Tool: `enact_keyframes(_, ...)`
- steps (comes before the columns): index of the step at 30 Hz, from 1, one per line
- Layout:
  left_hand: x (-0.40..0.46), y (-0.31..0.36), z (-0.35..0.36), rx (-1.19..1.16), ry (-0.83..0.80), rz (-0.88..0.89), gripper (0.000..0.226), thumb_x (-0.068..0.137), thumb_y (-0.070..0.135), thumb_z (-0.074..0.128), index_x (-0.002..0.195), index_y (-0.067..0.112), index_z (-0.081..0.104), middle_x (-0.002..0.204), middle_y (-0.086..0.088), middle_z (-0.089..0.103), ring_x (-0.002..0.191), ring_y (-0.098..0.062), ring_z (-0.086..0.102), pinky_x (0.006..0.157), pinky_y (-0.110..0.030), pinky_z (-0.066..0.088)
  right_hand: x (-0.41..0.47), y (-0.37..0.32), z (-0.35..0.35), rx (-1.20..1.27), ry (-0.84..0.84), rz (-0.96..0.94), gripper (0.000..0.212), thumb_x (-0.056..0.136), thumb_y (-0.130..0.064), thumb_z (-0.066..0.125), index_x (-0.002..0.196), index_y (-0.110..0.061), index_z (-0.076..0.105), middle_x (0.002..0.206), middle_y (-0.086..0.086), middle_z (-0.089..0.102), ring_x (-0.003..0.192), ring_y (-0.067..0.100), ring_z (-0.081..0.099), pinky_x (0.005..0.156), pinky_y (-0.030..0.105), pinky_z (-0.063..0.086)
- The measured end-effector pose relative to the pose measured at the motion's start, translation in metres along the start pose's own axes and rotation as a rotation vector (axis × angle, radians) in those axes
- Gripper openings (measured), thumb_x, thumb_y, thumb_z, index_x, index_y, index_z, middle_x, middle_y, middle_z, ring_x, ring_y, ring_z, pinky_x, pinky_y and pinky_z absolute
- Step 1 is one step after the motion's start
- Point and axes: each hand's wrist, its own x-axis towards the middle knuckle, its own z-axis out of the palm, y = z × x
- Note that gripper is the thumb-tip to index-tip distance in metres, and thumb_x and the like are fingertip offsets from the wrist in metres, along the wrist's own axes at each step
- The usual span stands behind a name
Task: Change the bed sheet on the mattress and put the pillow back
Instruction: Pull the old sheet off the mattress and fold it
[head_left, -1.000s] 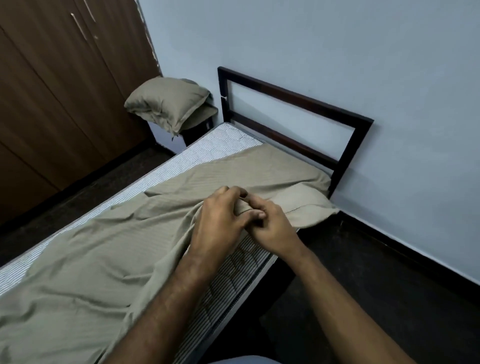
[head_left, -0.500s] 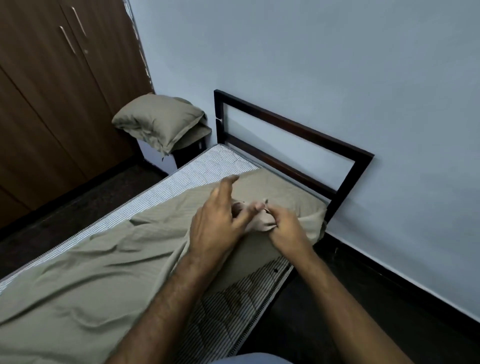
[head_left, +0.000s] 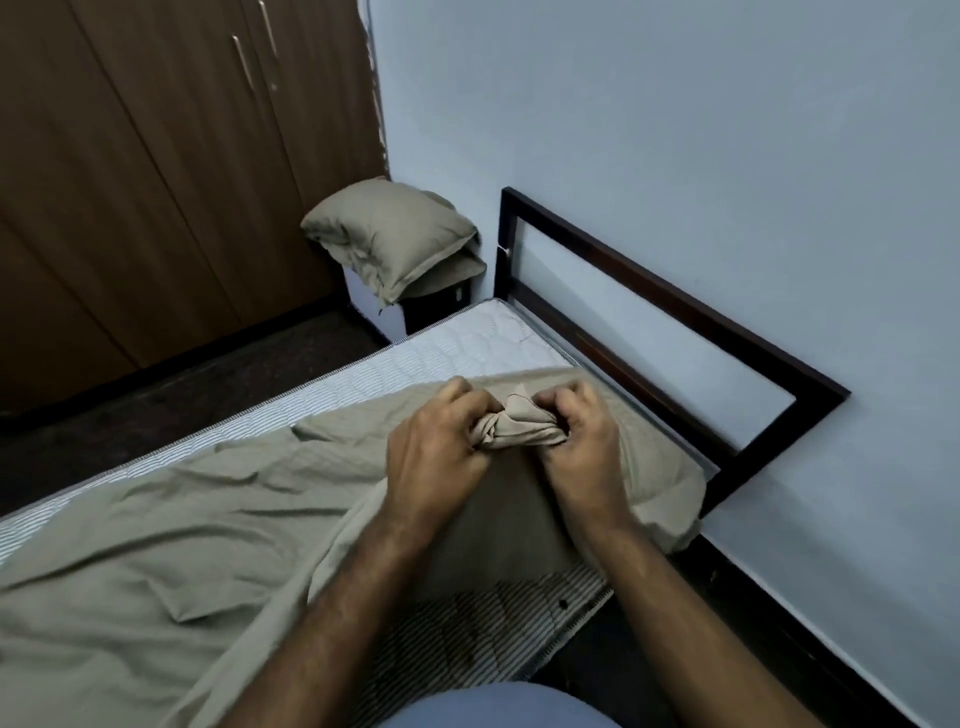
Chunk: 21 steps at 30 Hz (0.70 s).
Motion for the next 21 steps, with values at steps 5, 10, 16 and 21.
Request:
enact_keyframes(5, 0.031, 0.021, 0.000, -0.268, 0.353, -0.120, 0.022, 0.066, 0.009, 0.059, 0.081, 0.025, 0.055, 0.083, 0.008, 0.054, 0.076, -0.015, 0.056, 0.062, -0.041, 0.045, 0.035, 0.041, -0.007, -0.004, -0.232, 0.078, 0.035, 0.079, 0.003, 0.067, 0.084, -0.031, 0.062, 0.082, -0.011, 0.065, 0.080, 0.003, 0.061, 0.070, 0.022, 0.046)
enact_keyframes(10, 0.047, 0.040, 0.013, -0.267, 0.500, -0.164, 0.022, 0.065, 0.012, 0.056, 0.085, 0.023, 0.055, 0.090, 0.011, 0.055, 0.076, -0.012, 0.057, 0.064, -0.035, 0.048, 0.038, 0.102, 0.005, -0.083, -0.346, 0.165, 0.041, 0.073, 0.003, 0.061, 0.081, -0.036, 0.052, 0.080, -0.012, 0.063, 0.077, 0.010, 0.059, 0.067, 0.033, 0.043)
enact_keyframes(16, 0.057, 0.034, 0.026, -0.024, -0.010, -0.292, 0.042, 0.063, 0.031, 0.054, 0.104, 0.033, 0.043, 0.083, 0.012, 0.065, 0.075, -0.018, 0.062, 0.067, -0.042, 0.051, 0.070, 0.108, -0.010, 0.109, -0.266, 0.124, 0.018, 0.093, -0.017, 0.055, 0.081, -0.030, 0.060, 0.074, -0.014, 0.066, 0.070, 0.003, 0.061, 0.065, 0.042, 0.050)
enact_keyframes(21, 0.054, 0.056, 0.047, -0.094, -0.288, -0.239, 0.089, 0.069, 0.059, 0.061, 0.148, 0.049, 0.021, 0.105, 0.008, 0.071, 0.095, -0.017, 0.069, 0.085, -0.040, 0.054, 0.111, 0.058, -0.029, 0.436, -0.602, 0.037, 0.019, 0.080, -0.017, 0.077, 0.095, -0.026, 0.070, 0.086, -0.003, 0.072, 0.085, 0.012, 0.067, 0.078, 0.044, 0.055)
